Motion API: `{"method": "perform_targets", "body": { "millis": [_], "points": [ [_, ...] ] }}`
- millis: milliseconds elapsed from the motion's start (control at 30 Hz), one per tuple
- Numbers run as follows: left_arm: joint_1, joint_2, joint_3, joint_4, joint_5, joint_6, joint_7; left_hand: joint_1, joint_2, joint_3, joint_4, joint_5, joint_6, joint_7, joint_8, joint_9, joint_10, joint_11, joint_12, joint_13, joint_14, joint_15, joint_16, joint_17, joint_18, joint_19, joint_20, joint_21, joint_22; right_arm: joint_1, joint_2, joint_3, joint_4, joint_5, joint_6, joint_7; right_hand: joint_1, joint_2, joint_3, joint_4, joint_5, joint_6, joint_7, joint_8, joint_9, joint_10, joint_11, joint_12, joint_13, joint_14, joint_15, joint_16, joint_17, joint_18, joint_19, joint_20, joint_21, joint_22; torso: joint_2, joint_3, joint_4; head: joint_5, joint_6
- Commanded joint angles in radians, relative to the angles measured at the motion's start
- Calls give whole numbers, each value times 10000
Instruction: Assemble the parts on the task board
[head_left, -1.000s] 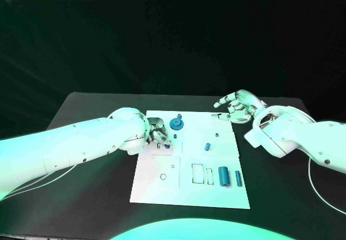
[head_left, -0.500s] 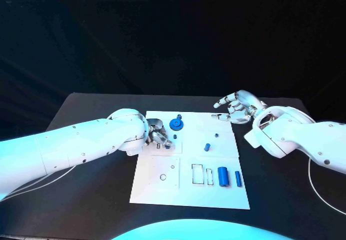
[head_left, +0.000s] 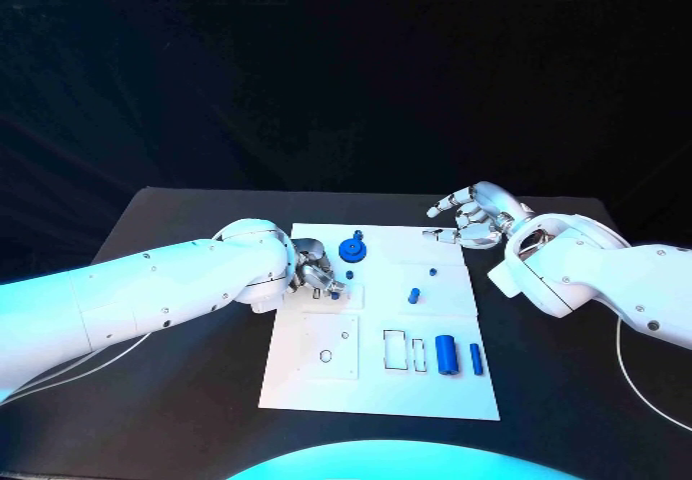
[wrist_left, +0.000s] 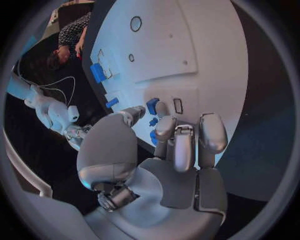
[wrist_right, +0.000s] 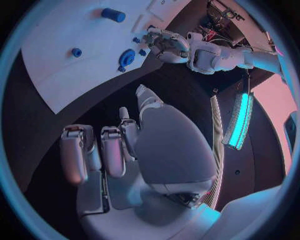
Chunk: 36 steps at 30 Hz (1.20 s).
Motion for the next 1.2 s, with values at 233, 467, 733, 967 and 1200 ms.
{"method": "perform_targets", "body": {
  "millis": [233, 467, 733, 967, 1200],
  "points": [
    [-4, -244, 237, 319, 357, -214, 36, -211, 92, -342, 15, -198, -3, 37, -81, 31, -86, -7, -45, -129, 887, -60, 18, 2012, -157, 43, -14, -77, -11, -10, -6, 3, -32, -20, 41, 158, -89, 16, 61, 7, 53, 48, -16, 64, -13, -95, -6, -46, 434, 835, 32, -40, 1671, 181, 534, 41, -69, 2064, -9, 5, -3, -12, 37],
    [102, -462, 627, 491, 872, -254, 29, -119, 152, -644, 1, -187, -387, 161, -194, 78, -570, 99, -496, -790, 832, 21, -66, 1822, -117, -107, 37, -183, -222, -11, 0, 3, -74, -20, 27, 168, -121, 15, 56, 10, 53, 40, -15, 64, -19, -98, -4, -50, 430, 833, 32, -43, 1667, 183, 530, 41, -78, 2060, -7, 7, -4, -23, 85],
    [595, -594, 860, 189, 1203, -59, 25, 438, 283, -892, -7, -79, -1037, 497, -733, -148, -1356, 394, -1129, -1733, 732, 278, -186, 1558, -19, -480, 222, -444, -724, -11, -4, 3, -90, -20, 22, 156, -121, 15, 56, 10, 53, 40, -15, 64, -19, -98, -4, -50, 430, 833, 32, -43, 1667, 183, 530, 41, -78, 2060, -2, 19, 10, -5, 112],
    [869, -226, 889, -791, 1054, 388, 24, 605, 368, -968, -4, -61, -1139, 594, -962, -311, -1471, 482, -1187, -1860, 706, 359, -211, 1502, -4, -539, 298, -491, -792, -10, -1, 3, -85, -20, 20, 147, -121, 15, 56, 10, 53, 40, -15, 64, -19, -98, -4, -50, 430, 833, 32, -43, 1667, 183, 530, 41, -78, 2060, 6, 3, 16, 5, 132],
    [922, 365, 809, -1861, 957, 768, 19, 637, 403, -1000, 5, -60, -1168, 628, -1042, -371, -1533, 513, -1228, -1937, 696, 386, -221, 1478, 7, -578, 324, -519, -844, -10, 9, 4, -81, -20, 25, 148, -121, 15, 56, 10, 53, 40, -15, 64, -19, -98, -4, -50, 430, 833, 32, -43, 1667, 183, 530, 41, -78, 2060, 45, -24, -9, -1, 134]
  ]
}}
